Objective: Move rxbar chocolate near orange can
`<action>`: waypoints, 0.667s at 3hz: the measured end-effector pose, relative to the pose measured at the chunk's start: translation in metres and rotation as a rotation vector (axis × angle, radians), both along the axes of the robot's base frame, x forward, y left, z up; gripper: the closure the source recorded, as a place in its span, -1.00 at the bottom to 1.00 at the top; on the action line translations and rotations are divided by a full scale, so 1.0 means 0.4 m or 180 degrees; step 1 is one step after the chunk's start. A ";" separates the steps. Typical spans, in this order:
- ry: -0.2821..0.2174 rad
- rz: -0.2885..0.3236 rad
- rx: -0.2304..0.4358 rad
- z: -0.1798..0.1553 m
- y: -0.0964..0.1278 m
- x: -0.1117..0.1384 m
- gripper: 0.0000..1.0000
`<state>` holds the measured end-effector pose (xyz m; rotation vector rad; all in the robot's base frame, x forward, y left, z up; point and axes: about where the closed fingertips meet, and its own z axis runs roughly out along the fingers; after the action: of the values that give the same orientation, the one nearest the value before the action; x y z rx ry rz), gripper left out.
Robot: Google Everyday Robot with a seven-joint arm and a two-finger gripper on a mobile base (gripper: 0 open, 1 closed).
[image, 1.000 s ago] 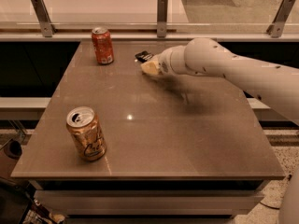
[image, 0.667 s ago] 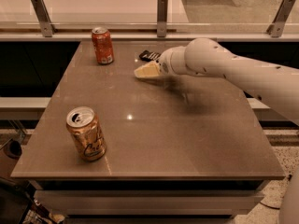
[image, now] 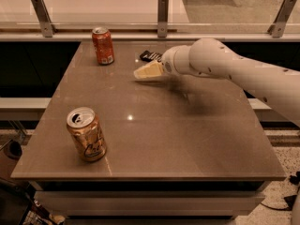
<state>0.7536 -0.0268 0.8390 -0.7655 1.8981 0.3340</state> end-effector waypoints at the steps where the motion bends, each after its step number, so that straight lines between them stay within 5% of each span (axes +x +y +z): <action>1: -0.0040 0.0072 0.0064 0.005 -0.017 0.009 -1.00; 2: -0.0062 0.0187 0.0126 0.005 -0.047 0.042 -1.00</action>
Offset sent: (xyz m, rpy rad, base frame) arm 0.0385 -0.0412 0.0097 0.0636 -0.0405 0.1007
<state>0.7703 -0.0456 0.8410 -0.7963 1.8481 0.3980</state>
